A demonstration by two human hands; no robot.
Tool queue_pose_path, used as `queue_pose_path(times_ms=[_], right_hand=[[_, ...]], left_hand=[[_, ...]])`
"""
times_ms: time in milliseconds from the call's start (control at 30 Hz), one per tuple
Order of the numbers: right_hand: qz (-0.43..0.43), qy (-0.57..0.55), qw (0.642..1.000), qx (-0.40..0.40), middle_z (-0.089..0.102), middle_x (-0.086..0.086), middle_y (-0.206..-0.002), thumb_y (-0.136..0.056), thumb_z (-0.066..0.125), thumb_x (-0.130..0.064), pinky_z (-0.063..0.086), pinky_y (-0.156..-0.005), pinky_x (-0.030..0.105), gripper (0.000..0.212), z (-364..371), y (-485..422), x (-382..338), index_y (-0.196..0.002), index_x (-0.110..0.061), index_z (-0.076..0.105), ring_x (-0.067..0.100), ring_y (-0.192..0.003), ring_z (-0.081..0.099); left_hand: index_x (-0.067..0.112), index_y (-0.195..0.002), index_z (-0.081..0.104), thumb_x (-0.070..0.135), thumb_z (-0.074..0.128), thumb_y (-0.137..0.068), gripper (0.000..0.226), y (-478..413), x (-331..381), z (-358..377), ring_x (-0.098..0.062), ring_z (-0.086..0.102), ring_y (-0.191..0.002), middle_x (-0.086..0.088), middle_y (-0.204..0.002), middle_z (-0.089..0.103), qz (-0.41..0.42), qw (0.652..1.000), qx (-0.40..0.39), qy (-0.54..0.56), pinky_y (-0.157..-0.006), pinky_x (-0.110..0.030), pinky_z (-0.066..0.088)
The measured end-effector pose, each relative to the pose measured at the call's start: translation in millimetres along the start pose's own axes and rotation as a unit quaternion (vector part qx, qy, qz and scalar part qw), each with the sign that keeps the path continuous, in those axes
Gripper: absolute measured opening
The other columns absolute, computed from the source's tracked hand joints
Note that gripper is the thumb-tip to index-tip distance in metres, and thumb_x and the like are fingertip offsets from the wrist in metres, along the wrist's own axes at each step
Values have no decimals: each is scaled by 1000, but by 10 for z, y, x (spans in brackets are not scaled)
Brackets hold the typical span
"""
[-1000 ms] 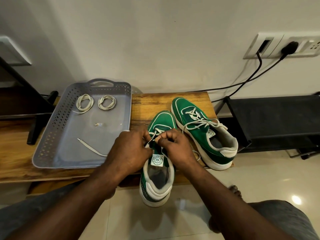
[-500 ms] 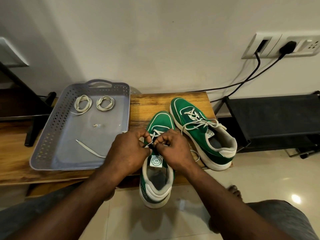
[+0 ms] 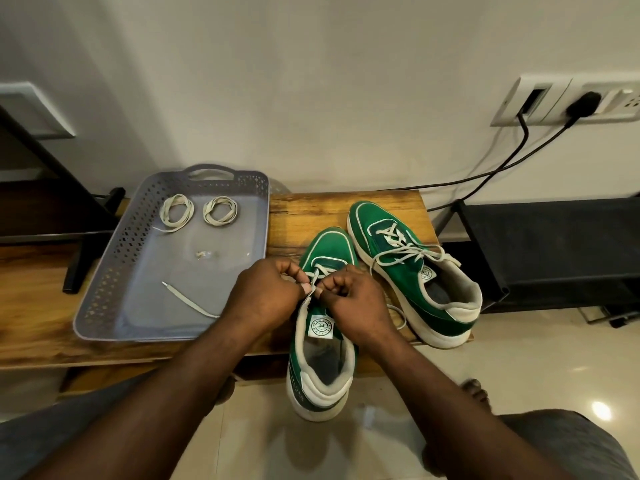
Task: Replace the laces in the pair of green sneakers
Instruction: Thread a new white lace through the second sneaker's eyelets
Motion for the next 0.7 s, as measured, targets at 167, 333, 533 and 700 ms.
queue_pose_path(times_ms=[167, 333, 533, 700], right_hand=[[13, -7, 1000, 10, 64, -22, -75, -85, 83, -19, 52, -96, 48, 30, 27, 23, 10, -62, -30, 68, 7, -83, 61], [19, -28, 999, 14, 64, -9, -82, -86, 82, -18, 54, -90, 52, 17, 33, 14, 9, -72, -23, 74, 19, -86, 64], [18, 17, 1000, 18, 62, -12, -80, -87, 80, -16, 53, -86, 38, 29, 2, 44, -83, -65, -29, 67, 7, -81, 60], [24, 41, 999, 10, 64, -9, -82, -87, 81, -20, 54, -87, 42, 24, 16, 30, -66, -66, -24, 69, 14, -83, 62]], left_hand=[[13, -70, 75, 24, 79, -75, 13, -63, 0, 5, -38, 75, -71, -9, -67, 74, -9, 999, -4, 39, -68, -61, 63], [14, -71, 75, 18, 76, -75, 5, -124, -46, 14, -36, 75, -73, -6, -68, 74, -4, 998, 11, 56, -71, -58, 63], [4, -85, 77, 8, 79, -88, 5, -153, -122, 35, -33, 77, -75, -15, -79, 77, -64, 989, 1, 130, -63, -38, 61], [3, -94, 79, 6, 75, -93, 6, -137, -106, 46, -32, 78, -83, -15, -87, 79, -79, 982, -46, 163, -66, -38, 62]])
Point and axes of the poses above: each hand's wrist, its own y-axis away from the middle knuckle, its own z-axis out of the palm, x = y × z, the point moved 5 cm from there along -y, towards the middle knuckle
